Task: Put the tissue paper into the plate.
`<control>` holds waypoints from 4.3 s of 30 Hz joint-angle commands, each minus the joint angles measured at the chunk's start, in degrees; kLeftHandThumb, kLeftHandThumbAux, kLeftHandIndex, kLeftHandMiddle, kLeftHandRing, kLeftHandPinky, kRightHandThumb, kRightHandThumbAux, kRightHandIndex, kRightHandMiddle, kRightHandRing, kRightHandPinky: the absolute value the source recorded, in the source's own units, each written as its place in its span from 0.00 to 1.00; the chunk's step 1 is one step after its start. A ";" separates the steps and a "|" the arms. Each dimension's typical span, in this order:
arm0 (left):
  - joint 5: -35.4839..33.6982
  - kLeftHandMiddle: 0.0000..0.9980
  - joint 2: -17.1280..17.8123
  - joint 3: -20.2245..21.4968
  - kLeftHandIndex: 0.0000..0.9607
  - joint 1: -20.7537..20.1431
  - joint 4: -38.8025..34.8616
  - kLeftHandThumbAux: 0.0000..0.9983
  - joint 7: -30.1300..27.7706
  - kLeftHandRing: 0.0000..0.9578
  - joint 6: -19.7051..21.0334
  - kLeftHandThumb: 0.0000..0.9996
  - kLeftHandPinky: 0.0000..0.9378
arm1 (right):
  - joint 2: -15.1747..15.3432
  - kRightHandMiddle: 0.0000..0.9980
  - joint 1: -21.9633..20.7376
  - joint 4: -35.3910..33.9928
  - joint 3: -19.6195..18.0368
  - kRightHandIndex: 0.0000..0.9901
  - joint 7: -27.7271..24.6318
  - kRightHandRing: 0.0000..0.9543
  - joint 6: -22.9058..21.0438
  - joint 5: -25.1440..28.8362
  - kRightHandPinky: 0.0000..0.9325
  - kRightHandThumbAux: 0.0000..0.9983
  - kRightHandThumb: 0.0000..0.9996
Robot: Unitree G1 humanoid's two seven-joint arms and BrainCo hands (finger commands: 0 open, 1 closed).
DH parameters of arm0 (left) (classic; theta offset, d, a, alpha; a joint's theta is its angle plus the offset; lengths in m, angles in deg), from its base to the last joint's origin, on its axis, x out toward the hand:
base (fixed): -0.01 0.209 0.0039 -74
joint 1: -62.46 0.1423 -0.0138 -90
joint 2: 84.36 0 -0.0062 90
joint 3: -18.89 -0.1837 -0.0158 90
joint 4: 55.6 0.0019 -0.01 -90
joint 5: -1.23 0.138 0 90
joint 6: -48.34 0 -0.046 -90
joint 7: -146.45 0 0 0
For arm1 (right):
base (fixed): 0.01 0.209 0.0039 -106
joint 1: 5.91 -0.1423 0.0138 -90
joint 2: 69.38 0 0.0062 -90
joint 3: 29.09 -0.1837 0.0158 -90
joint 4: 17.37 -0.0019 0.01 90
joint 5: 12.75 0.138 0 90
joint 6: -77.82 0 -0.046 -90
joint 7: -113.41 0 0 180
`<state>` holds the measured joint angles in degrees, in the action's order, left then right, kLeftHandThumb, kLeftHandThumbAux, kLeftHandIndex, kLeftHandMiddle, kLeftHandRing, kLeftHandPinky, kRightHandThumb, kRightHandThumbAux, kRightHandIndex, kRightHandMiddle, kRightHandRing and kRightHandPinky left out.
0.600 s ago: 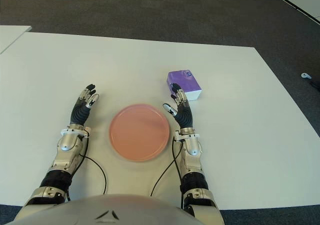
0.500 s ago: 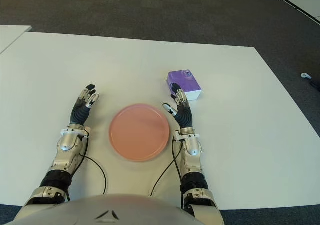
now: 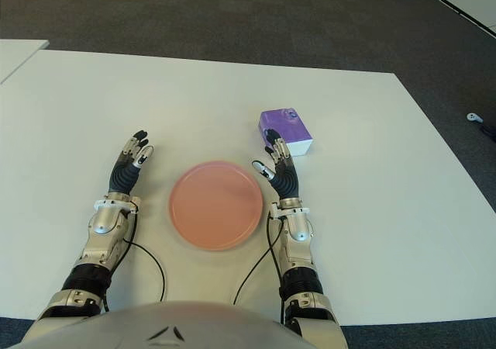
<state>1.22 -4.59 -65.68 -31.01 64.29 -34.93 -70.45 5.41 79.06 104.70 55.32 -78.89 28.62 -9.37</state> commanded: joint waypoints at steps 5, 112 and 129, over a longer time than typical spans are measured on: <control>-0.01 0.00 -0.37 -0.39 0.00 1.09 0.92 0.40 -0.34 0.00 1.60 0.00 0.00 | 1.05 0.00 8.50 3.46 -0.90 0.00 0.10 0.00 2.03 0.43 0.00 0.58 0.00; -0.39 0.00 -1.86 0.15 0.00 1.38 3.75 0.42 -0.32 0.00 -2.09 0.00 0.00 | 36.39 0.00 -43.13 21.53 33.94 0.00 20.83 0.00 -9.15 -54.67 0.00 0.17 0.30; -0.72 0.00 -1.70 0.44 0.00 1.90 3.00 0.43 -0.14 0.00 -2.17 0.00 0.00 | 40.77 0.00 -45.47 23.77 42.43 0.00 22.91 0.00 -6.85 -61.93 0.00 0.17 0.35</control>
<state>0.75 -6.19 -65.30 -31.53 65.79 -34.92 -74.47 45.15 33.75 128.60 96.05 -56.55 21.39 -69.22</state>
